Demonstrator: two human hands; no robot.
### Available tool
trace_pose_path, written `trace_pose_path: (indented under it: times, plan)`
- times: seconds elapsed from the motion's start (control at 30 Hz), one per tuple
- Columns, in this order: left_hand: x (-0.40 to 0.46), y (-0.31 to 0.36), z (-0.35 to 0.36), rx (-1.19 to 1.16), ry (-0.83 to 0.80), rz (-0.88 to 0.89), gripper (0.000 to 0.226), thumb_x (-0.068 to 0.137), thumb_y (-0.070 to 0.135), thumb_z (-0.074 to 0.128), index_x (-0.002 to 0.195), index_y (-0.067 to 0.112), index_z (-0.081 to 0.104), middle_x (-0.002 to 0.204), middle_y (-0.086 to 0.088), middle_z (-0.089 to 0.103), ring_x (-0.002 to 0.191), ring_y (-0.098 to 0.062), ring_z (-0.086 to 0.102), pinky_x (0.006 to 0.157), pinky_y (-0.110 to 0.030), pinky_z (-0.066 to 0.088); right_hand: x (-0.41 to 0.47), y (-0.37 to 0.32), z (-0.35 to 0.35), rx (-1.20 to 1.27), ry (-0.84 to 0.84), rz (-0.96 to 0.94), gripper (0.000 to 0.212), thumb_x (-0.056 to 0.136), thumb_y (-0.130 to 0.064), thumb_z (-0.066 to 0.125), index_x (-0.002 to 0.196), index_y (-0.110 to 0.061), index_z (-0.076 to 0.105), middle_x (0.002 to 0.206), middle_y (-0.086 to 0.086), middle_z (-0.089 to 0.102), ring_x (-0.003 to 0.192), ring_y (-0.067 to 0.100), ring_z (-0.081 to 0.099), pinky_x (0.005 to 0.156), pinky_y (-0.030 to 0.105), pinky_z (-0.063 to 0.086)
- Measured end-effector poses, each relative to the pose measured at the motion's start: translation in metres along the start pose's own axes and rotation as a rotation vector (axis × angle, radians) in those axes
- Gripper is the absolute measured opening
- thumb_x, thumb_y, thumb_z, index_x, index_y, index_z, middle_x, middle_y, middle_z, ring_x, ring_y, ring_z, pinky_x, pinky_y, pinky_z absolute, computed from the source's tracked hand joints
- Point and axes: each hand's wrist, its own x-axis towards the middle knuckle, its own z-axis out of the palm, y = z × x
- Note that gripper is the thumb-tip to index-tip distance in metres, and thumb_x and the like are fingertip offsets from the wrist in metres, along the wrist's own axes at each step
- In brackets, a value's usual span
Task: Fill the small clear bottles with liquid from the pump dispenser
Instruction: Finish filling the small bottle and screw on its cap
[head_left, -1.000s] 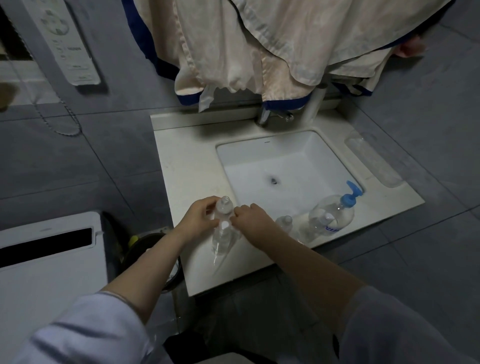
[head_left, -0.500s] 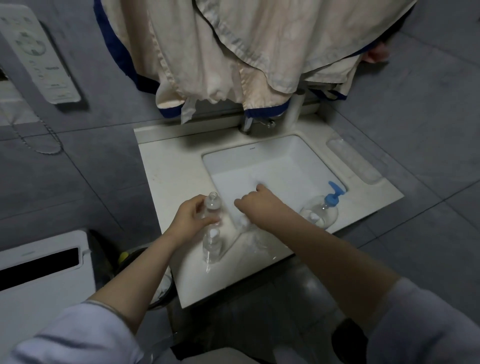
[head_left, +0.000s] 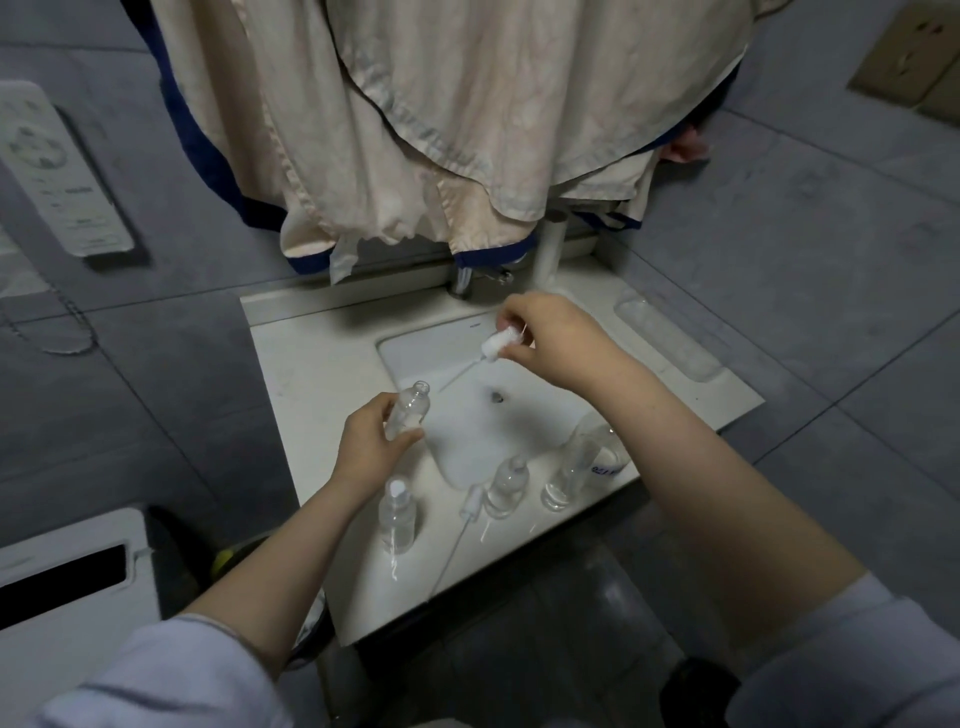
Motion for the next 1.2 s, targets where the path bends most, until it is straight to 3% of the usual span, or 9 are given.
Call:
trace_pose_path:
  times: [0.23, 0.73, 0.93, 1.2]
  plan:
    - [0.001, -0.001, 0.004, 0.083, 0.009, -0.035, 0.034, 0.071, 0.013, 0.076, 0.101, 0.011, 0.062, 0.095, -0.004, 0.068, 0.089, -0.022, 0.061, 0.080, -0.032, 0.047, -0.006, -0.001, -0.005, 0.038, 0.093, -0.040, 0.020, 0.086, -0.025, 0.064, 0.102, -0.015, 0.059, 0.098, 0.000, 0.056, 0.086, 0.016, 0.050, 0.074, 0.033, 0.044]
    - [0.011, 0.005, 0.003, 0.102, 0.003, -0.080, 0.035, 0.069, 0.013, 0.077, 0.101, 0.011, 0.062, 0.096, -0.006, 0.068, 0.088, -0.025, 0.062, 0.079, -0.036, 0.049, -0.007, -0.005, -0.013, 0.081, 0.064, -0.052, 0.020, 0.083, -0.027, 0.067, 0.098, -0.016, 0.060, 0.096, 0.000, 0.058, 0.087, 0.018, 0.054, 0.079, 0.040, 0.048]
    - [0.017, 0.023, 0.001, 0.089, -0.058, 0.038, 0.032, 0.068, 0.012, 0.077, 0.097, 0.012, 0.064, 0.092, -0.004, 0.068, 0.088, -0.025, 0.063, 0.083, -0.041, 0.050, -0.002, -0.006, -0.002, 0.098, 0.016, -0.052, 0.017, 0.082, -0.025, 0.068, 0.095, -0.018, 0.059, 0.096, -0.001, 0.057, 0.087, 0.018, 0.055, 0.080, 0.041, 0.049]
    - [0.028, 0.049, 0.001, 0.068, -0.111, 0.197, 0.038, 0.068, 0.020, 0.078, 0.103, 0.021, 0.063, 0.095, 0.005, 0.068, 0.088, -0.014, 0.061, 0.082, -0.033, 0.049, 0.010, -0.009, 0.008, 0.050, -0.014, -0.050, 0.020, 0.085, -0.025, 0.067, 0.103, -0.019, 0.059, 0.101, -0.002, 0.057, 0.088, 0.018, 0.057, 0.077, 0.038, 0.052]
